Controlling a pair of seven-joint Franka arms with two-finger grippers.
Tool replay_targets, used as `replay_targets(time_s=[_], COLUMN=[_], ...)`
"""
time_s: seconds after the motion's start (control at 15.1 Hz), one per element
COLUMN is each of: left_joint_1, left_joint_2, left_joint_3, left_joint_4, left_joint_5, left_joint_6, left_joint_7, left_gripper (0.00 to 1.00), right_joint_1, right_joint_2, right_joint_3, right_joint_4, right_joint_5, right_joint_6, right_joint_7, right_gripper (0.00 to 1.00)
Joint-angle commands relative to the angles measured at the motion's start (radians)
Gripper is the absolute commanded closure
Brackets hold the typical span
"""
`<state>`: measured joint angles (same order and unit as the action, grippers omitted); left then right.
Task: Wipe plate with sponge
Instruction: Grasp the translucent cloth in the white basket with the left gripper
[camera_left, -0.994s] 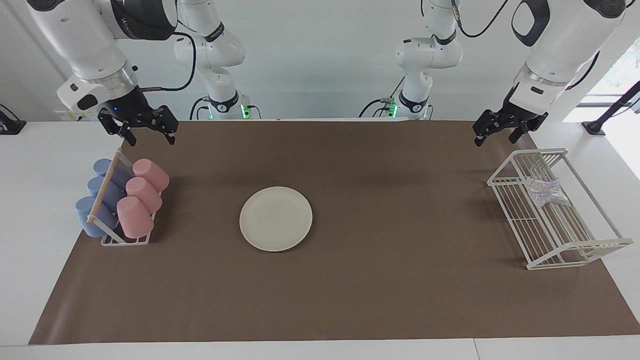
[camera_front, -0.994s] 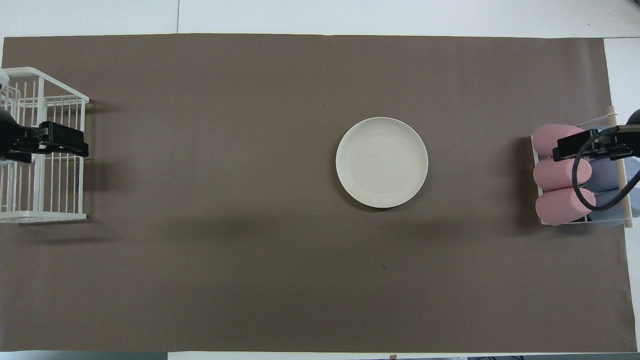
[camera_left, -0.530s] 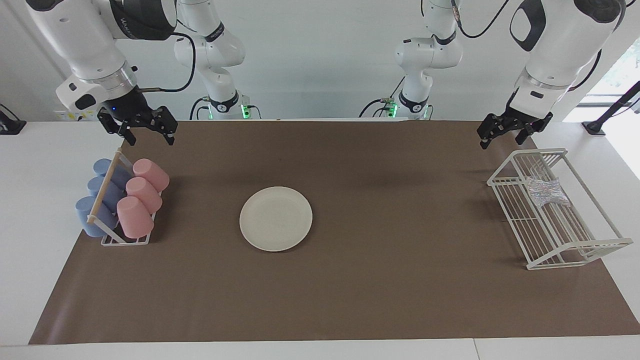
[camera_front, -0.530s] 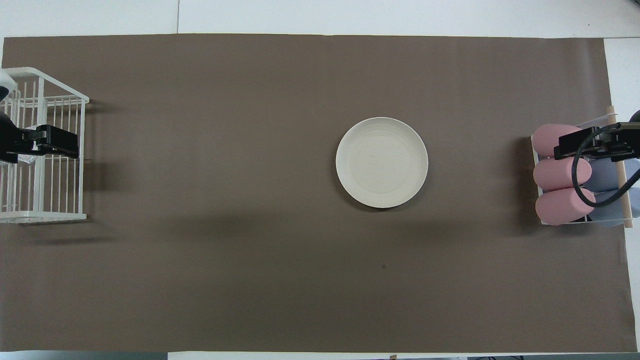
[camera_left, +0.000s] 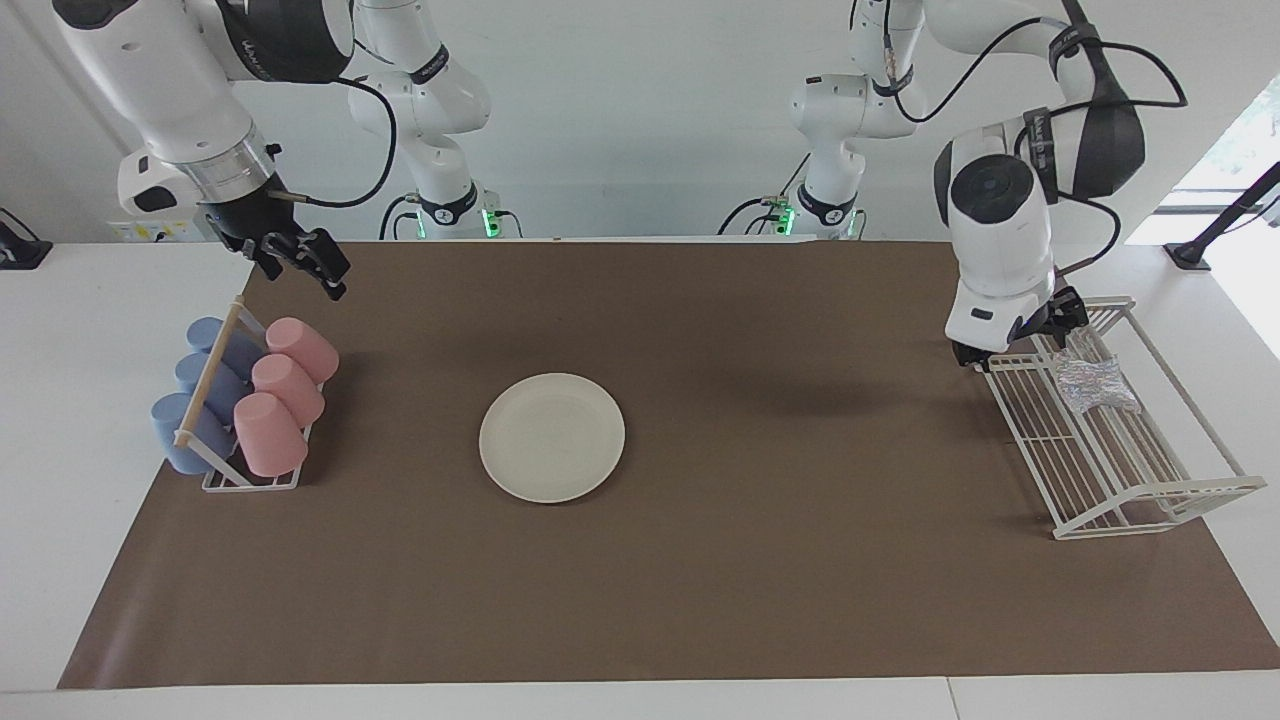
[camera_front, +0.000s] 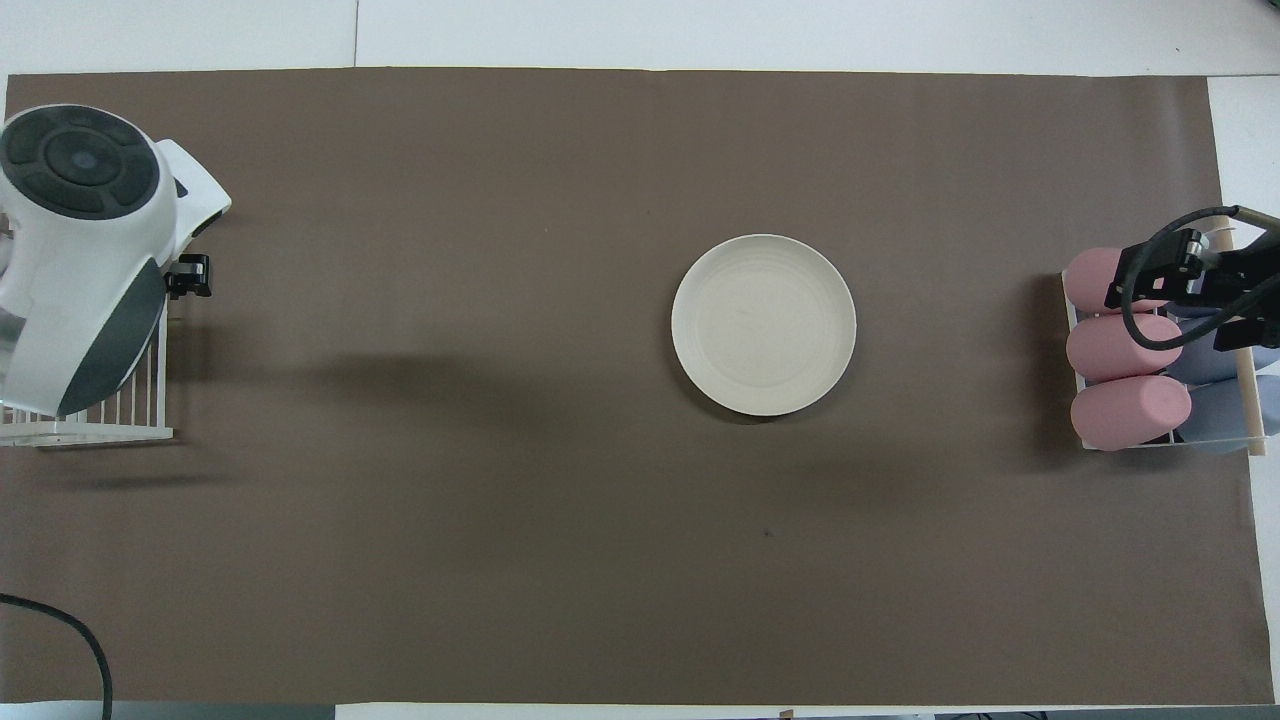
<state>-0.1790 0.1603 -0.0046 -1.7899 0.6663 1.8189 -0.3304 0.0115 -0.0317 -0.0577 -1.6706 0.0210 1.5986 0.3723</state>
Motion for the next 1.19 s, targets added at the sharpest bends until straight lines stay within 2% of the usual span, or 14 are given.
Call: replay_targets(time_s=[0.0,0.2,0.4,0.6,0.8,0.86,0.93,1.06,1.13], left_joint_1=[-0.011,-0.005,0.004,0.016,0.016,0.010,0.006,0.006,0.007], left_joint_2=[0.057,0.097,0.094,0.084,0.077,0.074,0.070,0.070,0.070], left_joint_3=[0.011,0.012,0.017,0.020,0.017,0.017,0.017,0.017,0.017], left_joint_4=[0.003,0.003,-0.020,-0.048,-0.052,-0.065,-0.068,-0.068,-0.069], left_joint_5=[0.158,0.271,0.285,0.320,0.320,0.320,0.320,0.320,0.320], left_joint_6=[0.017,0.016,0.002,-0.007,-0.042,-0.053,-0.059,-0.066,-0.066], left_joint_7=[-0.022,-0.035,-0.041,-0.058,-0.108,-0.119,-0.124,-0.125,-0.127], left_gripper=[0.00,0.00,0.00,0.00,0.00,0.04,0.13,0.32,0.46], right_joint_1=[0.002,0.002,0.004,0.001,0.004,0.014,0.036,0.039,0.039], right_joint_2=[-0.048,-0.051,-0.053,-0.057,-0.060,-0.062,-0.069,-0.070,-0.070], right_joint_3=[0.002,0.001,0.019,0.025,0.029,0.029,0.029,0.029,0.029], right_joint_4=[-0.063,-0.066,-0.067,-0.074,-0.078,-0.087,-0.100,-0.100,-0.100], right_joint_5=[0.004,0.005,0.007,0.007,0.007,0.008,0.013,0.062,0.072], right_joint_6=[-0.003,-0.031,-0.031,-0.032,-0.034,-0.034,-0.025,-0.006,0.004], right_joint_7=[0.115,0.193,0.472,0.535,0.695,0.724,0.769,0.919,0.959], right_gripper=[0.00,0.00,0.00,0.00,0.00,0.00,0.00,0.00,0.00])
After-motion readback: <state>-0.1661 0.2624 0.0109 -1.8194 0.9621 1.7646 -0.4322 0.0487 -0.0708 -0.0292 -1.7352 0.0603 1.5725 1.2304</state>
